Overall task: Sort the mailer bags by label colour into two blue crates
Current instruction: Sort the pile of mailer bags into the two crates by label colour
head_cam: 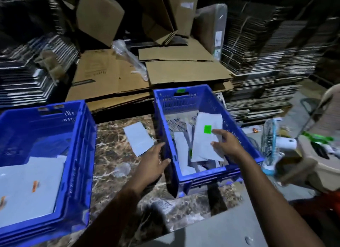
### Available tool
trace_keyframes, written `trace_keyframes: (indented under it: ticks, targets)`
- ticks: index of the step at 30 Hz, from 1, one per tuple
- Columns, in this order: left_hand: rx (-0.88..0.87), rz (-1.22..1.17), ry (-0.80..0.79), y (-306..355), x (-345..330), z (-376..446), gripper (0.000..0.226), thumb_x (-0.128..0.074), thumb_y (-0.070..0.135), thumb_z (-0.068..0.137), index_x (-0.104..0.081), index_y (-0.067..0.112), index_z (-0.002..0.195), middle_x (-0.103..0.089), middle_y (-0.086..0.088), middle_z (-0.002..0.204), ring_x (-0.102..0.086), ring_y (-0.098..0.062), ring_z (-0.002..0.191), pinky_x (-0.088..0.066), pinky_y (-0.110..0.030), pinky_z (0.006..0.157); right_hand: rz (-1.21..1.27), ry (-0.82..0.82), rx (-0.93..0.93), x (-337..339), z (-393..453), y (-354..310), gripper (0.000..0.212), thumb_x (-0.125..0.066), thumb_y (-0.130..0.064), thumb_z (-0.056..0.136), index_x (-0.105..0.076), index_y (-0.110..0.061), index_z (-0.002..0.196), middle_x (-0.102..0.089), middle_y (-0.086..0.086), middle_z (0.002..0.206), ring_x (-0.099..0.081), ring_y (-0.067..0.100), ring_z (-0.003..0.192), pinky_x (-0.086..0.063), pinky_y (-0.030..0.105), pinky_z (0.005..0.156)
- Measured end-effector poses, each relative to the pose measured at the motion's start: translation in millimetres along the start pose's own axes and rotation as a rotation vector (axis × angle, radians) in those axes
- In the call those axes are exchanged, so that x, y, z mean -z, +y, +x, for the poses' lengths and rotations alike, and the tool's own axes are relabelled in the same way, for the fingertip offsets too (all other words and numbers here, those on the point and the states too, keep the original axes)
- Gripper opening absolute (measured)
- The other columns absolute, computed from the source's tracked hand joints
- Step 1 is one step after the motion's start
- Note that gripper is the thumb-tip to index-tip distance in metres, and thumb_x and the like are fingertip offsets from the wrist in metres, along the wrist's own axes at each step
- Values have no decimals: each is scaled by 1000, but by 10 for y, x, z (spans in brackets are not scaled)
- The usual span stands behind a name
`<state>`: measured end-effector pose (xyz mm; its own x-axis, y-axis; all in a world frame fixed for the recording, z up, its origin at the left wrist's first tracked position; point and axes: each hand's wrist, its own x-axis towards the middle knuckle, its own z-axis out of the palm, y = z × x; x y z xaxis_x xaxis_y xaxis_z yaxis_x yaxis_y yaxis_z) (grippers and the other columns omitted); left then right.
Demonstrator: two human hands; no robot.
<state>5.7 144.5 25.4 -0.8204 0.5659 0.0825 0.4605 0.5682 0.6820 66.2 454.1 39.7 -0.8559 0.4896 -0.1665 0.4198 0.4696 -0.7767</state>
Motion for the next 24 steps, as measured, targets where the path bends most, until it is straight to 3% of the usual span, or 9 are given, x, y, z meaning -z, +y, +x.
trace_keyframes:
  ticks: [3,5,7,12,15,19,21,24]
  targets:
    - [-25,55,-50,15,-141,47,64,-64,30,92,-34,23,148,-41,2,148,-42,-18,134,-38,-33,107,-357,-202,-151,3,79,79,30,-56,-25,95,-67,-5,116,-63,13,127,-60,31,116,-48,37,96]
    - [-49,114,-85,-63,-198,36,63,-63,31,91,-35,24,147,-40,3,149,-38,-17,137,-36,-32,110,-514,-243,-165,-13,109,71,39,-46,-29,100,-62,-6,127,-56,15,137,-50,33,127,-42,37,103]
    - [-41,154,-101,-162,-166,7,64,-61,35,91,-34,25,148,-38,3,151,-37,-16,138,-35,-34,111,-639,-216,-104,-42,189,80,44,-49,-29,99,-51,-13,140,-47,16,147,-38,33,138,-38,39,108]
    - [53,233,3,-514,383,-101,57,-61,31,91,-41,21,144,-51,-4,137,-49,-24,124,-40,-32,97,-330,90,284,-357,89,-497,30,-58,-13,92,-67,-7,121,-68,14,122,-63,30,113,-48,37,98]
    - [155,324,101,-892,905,-279,57,-57,38,87,-49,17,140,-58,-8,132,-51,-28,121,-44,-38,98,-75,168,493,-795,-166,-1009,22,-58,-11,90,-70,-10,109,-73,9,105,-69,25,96,-56,41,86]
    - [213,584,178,-1274,1412,-553,55,-52,41,77,-63,14,124,-67,-11,116,-59,-33,112,-45,-46,93,-5,53,559,-1602,-294,-1304,19,-58,-13,85,-69,-13,99,-74,7,95,-68,22,86,-54,33,77]
    - [232,696,159,-1445,1514,-669,59,-49,47,76,-63,15,124,-65,-9,123,-55,-31,122,-38,-47,99,-59,-77,511,-2011,-262,-1321,24,-56,-18,84,-68,-13,104,-73,8,100,-68,24,88,-54,34,79]
    - [238,731,77,-1651,1519,-773,67,-55,51,79,-56,15,135,-51,-6,144,-34,-27,142,-25,-45,113,-306,-270,421,-2551,-130,-1249,34,-55,-20,88,-62,-14,121,-70,13,108,-65,32,99,-53,36,83]
